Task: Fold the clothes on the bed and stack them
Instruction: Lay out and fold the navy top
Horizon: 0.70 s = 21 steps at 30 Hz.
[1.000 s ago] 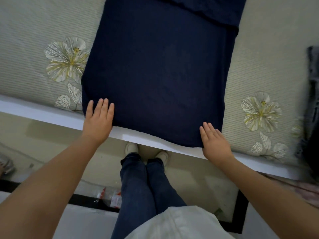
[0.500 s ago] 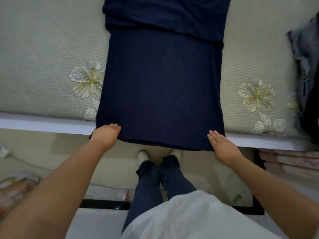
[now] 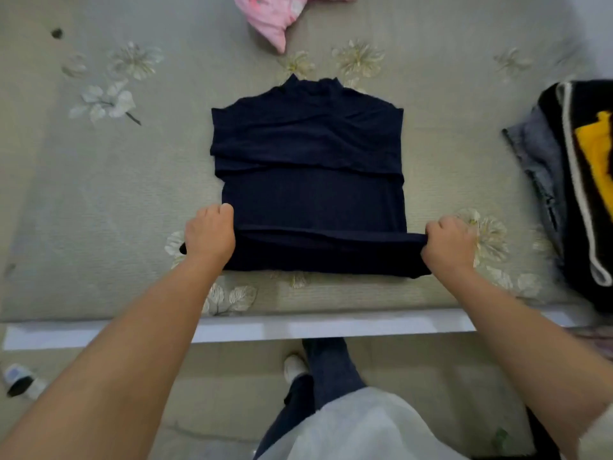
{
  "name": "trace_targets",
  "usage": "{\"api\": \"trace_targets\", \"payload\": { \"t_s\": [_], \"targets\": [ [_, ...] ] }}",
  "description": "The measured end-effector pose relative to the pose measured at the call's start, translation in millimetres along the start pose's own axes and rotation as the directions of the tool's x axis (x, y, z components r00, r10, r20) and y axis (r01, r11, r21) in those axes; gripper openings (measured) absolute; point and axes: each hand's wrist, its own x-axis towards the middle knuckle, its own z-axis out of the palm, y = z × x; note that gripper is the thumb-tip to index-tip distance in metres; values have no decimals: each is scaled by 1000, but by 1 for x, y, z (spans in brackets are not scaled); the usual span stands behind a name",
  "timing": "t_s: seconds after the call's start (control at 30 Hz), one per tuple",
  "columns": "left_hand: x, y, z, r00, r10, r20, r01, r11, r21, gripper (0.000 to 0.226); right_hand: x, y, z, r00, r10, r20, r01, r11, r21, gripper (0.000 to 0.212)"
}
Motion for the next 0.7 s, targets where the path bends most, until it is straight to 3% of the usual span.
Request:
{"api": "trace_targets", "payload": {
  "t_s": [0.33, 0.7],
  "targets": [
    [167, 9, -58, 985, -154, -82, 158, 986, 50, 22, 201, -17, -50, 986, 94, -137, -74, 986, 147, 14],
    [321, 4, -48, 991, -128, -37, 132, 983, 128, 15, 356, -29, -46, 995, 102, -20, -101, 995, 16, 23]
  ]
}}
